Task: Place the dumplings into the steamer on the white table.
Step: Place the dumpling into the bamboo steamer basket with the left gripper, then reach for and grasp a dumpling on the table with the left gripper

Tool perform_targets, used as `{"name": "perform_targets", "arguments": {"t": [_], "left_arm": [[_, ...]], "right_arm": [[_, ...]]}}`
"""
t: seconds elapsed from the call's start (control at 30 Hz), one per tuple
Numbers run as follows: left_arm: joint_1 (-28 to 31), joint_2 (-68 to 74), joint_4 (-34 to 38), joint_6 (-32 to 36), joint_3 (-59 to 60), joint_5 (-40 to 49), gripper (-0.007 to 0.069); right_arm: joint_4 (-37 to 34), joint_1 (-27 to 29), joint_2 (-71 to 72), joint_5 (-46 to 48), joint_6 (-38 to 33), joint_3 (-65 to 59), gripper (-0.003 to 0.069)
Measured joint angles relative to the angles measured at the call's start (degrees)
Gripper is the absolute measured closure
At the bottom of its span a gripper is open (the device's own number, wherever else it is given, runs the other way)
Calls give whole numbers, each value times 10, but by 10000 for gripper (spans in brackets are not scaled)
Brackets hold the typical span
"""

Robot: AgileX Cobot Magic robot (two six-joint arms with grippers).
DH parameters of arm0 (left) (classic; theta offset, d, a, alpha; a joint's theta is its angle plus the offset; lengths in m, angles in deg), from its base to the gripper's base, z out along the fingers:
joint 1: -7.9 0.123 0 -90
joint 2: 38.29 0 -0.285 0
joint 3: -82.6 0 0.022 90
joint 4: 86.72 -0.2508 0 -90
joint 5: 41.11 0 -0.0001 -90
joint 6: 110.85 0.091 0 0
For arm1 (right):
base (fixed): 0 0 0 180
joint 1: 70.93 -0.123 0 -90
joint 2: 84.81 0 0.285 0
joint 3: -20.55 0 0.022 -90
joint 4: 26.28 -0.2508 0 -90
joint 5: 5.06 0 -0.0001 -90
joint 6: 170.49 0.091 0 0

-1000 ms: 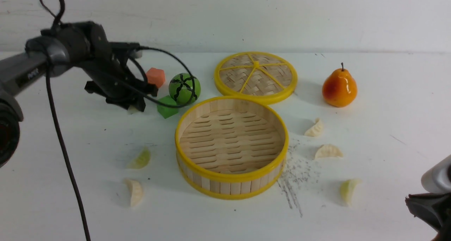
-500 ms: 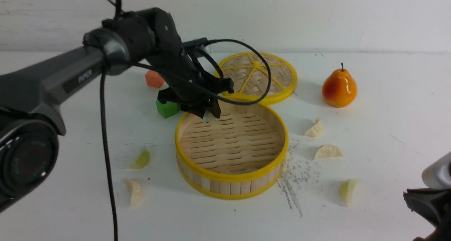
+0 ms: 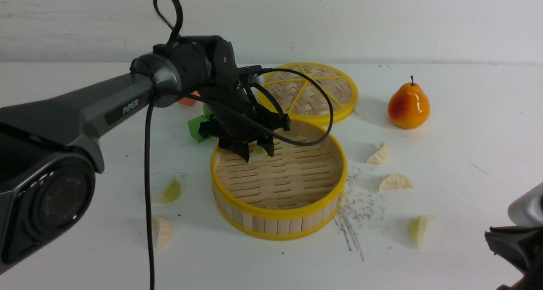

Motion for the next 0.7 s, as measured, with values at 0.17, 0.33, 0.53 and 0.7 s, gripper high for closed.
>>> {"name": "perform_targets", "arguments": {"t": [0.17, 0.33, 0.53, 0.7], "left_arm": [[0, -88, -27, 22, -5, 57, 200], [2, -155, -99, 71, -8, 139, 218], [47, -156, -119, 81, 105, 130, 278], [96, -141, -62, 84, 176, 33, 284]], "right_arm": [[0, 0, 0, 6, 0, 0, 617], [0, 0, 0, 10, 0, 0, 617], [0, 0, 0, 12, 0, 0, 609], [0, 0, 0, 16, 0, 0, 601]]}}
